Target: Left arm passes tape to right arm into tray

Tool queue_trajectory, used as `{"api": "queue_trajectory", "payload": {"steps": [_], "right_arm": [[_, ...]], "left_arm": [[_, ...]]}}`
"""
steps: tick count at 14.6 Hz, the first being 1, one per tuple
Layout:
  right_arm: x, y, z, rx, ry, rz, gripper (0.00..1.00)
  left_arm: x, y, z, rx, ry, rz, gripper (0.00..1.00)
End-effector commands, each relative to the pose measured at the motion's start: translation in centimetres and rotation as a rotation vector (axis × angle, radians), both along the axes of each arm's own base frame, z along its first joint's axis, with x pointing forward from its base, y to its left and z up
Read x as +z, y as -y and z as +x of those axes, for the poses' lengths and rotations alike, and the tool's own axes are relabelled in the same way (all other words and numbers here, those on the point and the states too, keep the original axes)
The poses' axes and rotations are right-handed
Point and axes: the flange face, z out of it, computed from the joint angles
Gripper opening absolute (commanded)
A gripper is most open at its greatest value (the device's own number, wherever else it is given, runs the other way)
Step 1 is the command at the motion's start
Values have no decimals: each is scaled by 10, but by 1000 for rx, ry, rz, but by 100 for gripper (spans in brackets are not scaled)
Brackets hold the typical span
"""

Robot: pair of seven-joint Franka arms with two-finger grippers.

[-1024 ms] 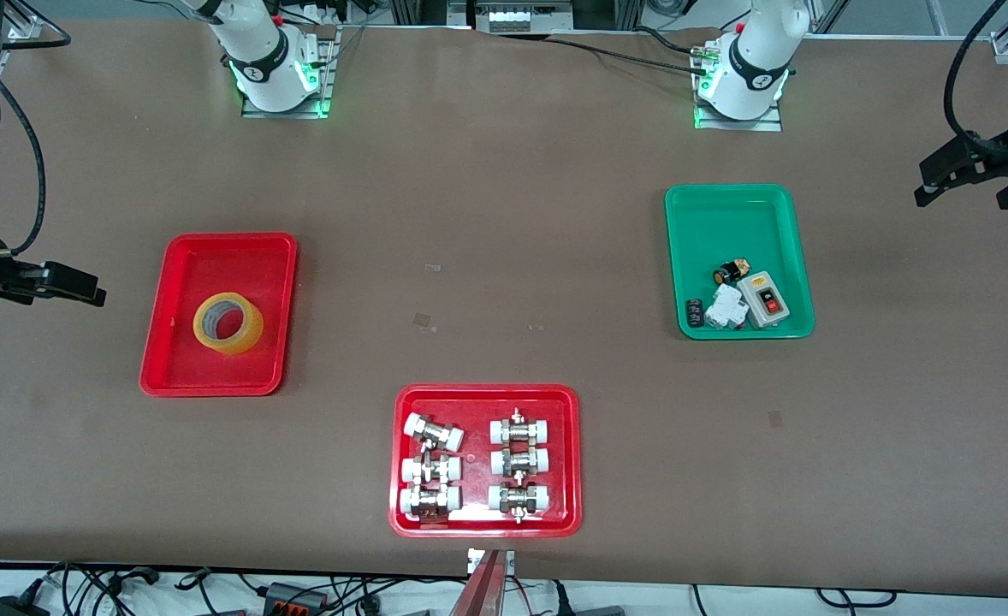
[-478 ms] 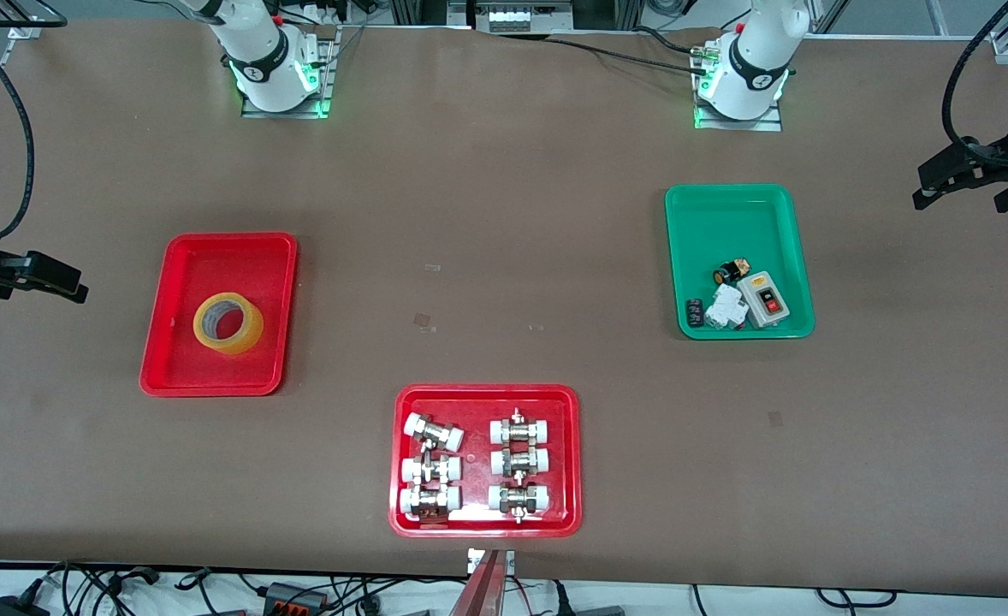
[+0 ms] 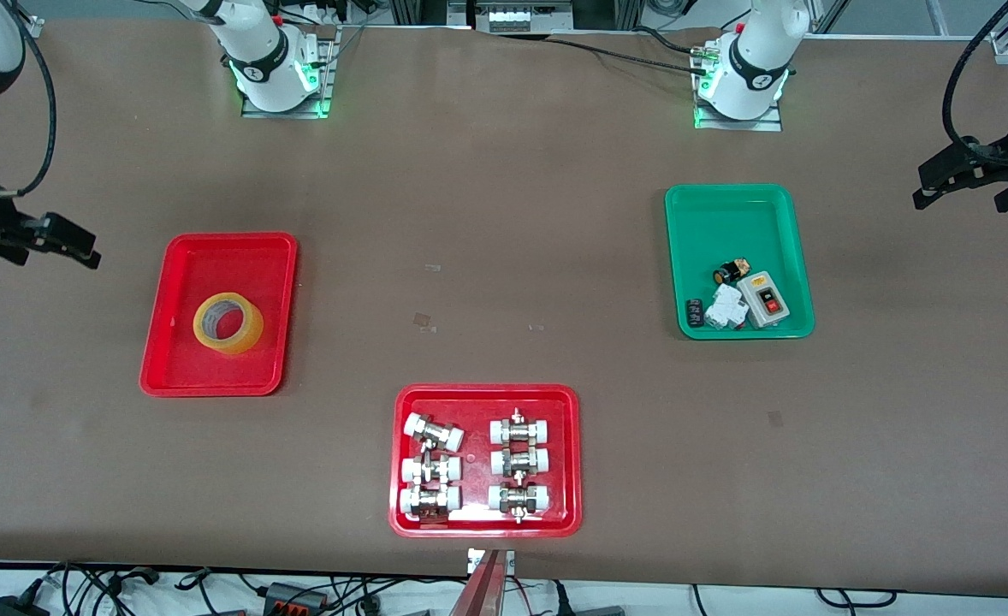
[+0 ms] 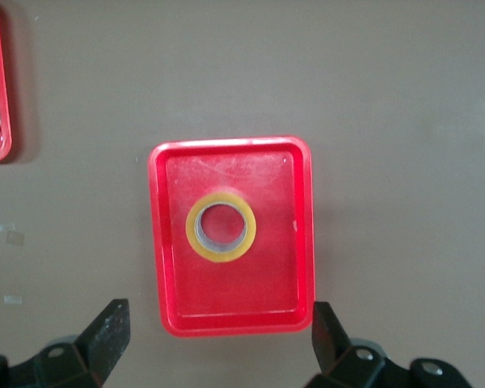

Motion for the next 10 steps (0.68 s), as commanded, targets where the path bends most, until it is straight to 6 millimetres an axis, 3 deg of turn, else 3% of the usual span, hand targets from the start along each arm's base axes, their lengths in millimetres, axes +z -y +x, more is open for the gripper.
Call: {"api": "queue_trajectory", "payload": {"steps": [1, 10], "right_arm": [[5, 0, -18, 37, 5, -11, 100], [7, -3, -25, 30, -62, 2, 100]], "left_arm": [[6, 1, 1, 0, -4, 4, 100], [6, 1, 1, 2, -4, 4, 100]]}}
